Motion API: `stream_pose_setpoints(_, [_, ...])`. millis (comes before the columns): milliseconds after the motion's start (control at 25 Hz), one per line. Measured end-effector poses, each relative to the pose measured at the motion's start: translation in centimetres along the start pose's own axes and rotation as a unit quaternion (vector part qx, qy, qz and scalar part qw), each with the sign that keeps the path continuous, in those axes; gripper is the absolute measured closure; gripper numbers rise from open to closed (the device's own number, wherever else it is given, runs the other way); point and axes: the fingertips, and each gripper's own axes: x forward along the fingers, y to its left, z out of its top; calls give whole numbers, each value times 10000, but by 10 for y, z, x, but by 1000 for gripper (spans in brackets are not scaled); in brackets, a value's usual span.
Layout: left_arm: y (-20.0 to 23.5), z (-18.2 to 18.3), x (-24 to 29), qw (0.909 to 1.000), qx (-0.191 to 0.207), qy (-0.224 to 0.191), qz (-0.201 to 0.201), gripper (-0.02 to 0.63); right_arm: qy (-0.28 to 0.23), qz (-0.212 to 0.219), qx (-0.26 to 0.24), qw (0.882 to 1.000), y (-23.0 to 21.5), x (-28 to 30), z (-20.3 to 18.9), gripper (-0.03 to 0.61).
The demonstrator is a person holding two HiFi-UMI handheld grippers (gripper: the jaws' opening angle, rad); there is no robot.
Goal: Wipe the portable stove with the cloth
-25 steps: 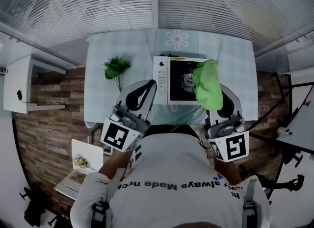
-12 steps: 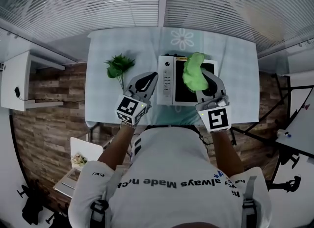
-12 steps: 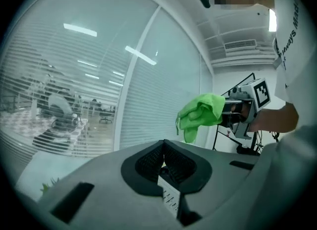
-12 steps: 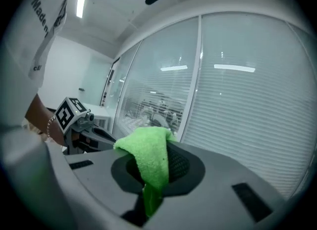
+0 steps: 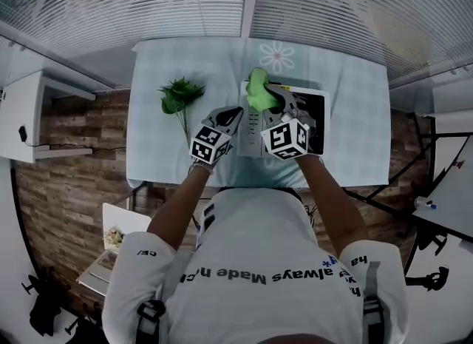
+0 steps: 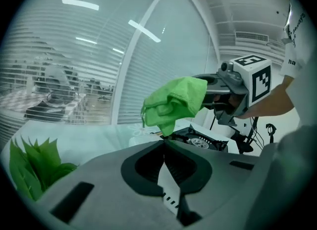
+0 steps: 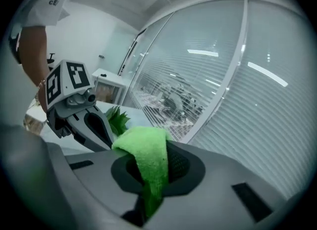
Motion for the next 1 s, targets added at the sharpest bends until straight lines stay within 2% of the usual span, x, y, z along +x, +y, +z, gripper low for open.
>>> stream_pose_setpoints(120, [7,-16,13,9998,-101,173,-17,601,387,173,-506,9978,13,31,-21,555])
stream_pose_setpoints(280, [14,-30,21,9992,-207,340,5,601,1043,390,-1108,9876,29,59,-61,555])
stream_pose_setpoints(520, [16,-42,27,9981,-319,523,-67,601,1716,735,-1512,9707,46,79,-101,555])
stream_pose_setpoints(840, [16,-46,30,9973,-383,618,-105,601,1941,1261,-1376,9631,64,73,-102,555])
stream_pose_setpoints(1000, [16,-46,31,9973,-344,646,-113,601,1983,1531,-1138,9614,80,54,-102,555])
